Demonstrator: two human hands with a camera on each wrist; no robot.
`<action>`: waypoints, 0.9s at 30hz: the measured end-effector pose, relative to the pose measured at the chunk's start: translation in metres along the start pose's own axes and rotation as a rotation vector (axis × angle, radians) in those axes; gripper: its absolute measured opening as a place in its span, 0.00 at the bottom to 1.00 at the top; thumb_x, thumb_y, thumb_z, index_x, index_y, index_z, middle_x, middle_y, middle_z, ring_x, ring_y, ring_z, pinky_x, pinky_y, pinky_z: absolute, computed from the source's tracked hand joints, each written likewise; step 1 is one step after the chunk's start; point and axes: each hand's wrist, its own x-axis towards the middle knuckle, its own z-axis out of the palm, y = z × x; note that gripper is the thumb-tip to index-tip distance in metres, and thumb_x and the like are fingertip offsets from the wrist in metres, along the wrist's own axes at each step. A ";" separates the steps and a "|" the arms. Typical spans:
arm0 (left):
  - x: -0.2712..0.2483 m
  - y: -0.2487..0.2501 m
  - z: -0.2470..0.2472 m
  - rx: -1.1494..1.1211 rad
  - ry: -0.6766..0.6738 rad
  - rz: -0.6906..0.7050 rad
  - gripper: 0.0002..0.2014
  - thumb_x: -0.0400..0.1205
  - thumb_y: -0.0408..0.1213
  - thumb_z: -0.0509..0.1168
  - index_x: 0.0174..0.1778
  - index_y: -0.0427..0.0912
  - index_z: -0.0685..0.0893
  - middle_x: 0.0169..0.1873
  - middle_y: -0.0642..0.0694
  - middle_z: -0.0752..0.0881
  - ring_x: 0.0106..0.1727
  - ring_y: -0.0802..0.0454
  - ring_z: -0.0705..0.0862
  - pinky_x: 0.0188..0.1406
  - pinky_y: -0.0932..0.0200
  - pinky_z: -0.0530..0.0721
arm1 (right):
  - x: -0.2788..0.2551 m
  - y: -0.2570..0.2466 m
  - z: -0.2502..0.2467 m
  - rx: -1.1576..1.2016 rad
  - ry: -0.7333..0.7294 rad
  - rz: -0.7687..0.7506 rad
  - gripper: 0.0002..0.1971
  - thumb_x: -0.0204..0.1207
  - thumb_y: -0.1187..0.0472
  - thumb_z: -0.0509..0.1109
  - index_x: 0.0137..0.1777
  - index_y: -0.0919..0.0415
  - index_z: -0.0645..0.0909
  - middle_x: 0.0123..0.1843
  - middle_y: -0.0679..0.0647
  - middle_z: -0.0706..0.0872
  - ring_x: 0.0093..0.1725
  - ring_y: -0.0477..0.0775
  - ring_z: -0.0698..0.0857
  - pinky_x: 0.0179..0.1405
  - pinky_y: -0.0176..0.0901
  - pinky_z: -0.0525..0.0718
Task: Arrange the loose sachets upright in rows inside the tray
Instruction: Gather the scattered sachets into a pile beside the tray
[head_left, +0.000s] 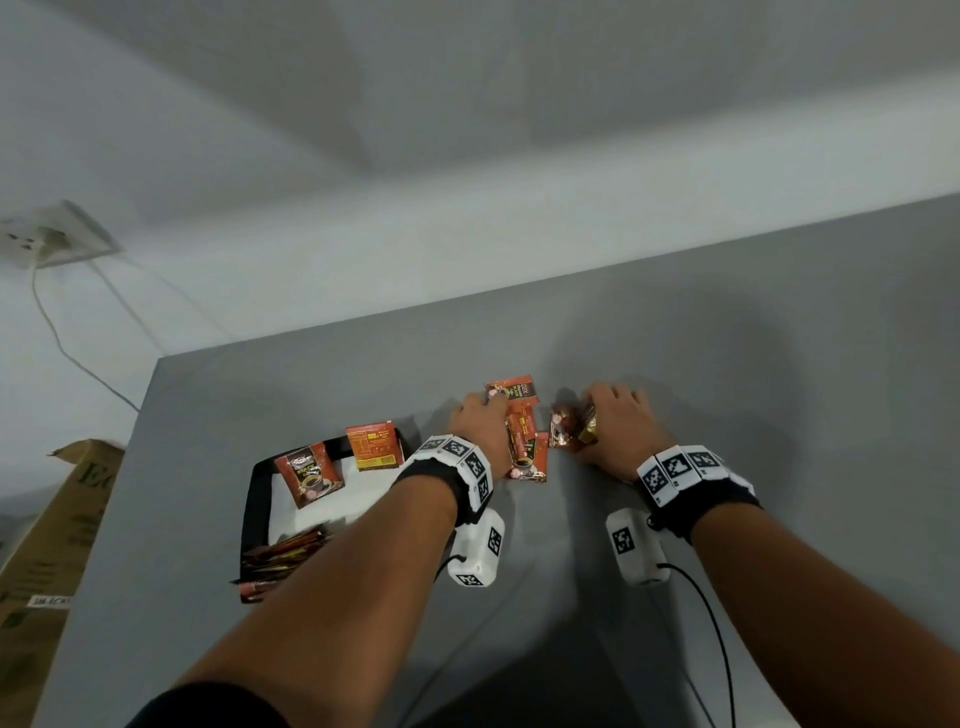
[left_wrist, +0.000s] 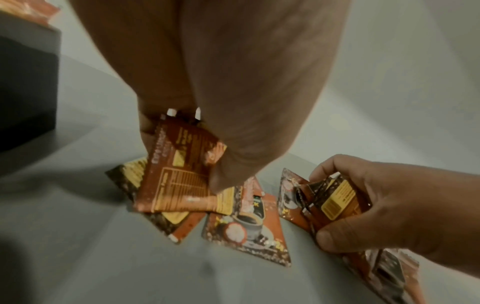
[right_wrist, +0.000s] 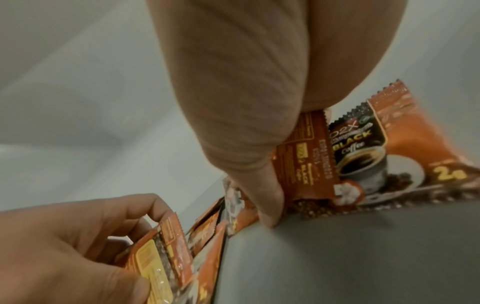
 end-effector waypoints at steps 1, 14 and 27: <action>-0.002 0.000 -0.002 -0.033 -0.012 0.001 0.38 0.72 0.28 0.75 0.78 0.50 0.69 0.66 0.39 0.72 0.66 0.37 0.77 0.65 0.43 0.81 | -0.002 0.001 0.001 0.020 0.016 0.012 0.31 0.67 0.55 0.81 0.67 0.54 0.71 0.66 0.58 0.76 0.66 0.63 0.74 0.67 0.54 0.76; -0.048 -0.031 -0.060 -0.420 0.259 0.164 0.19 0.71 0.28 0.72 0.52 0.53 0.77 0.42 0.51 0.87 0.37 0.52 0.86 0.27 0.65 0.80 | -0.026 0.006 0.000 0.259 0.140 0.028 0.28 0.70 0.66 0.80 0.67 0.55 0.72 0.64 0.63 0.82 0.56 0.64 0.84 0.56 0.54 0.83; -0.143 -0.183 -0.095 -0.467 0.396 -0.010 0.26 0.72 0.26 0.75 0.57 0.57 0.76 0.51 0.51 0.88 0.40 0.54 0.89 0.36 0.53 0.91 | -0.084 -0.169 -0.054 0.839 0.162 -0.228 0.18 0.77 0.63 0.78 0.60 0.57 0.73 0.45 0.48 0.89 0.36 0.39 0.90 0.31 0.34 0.86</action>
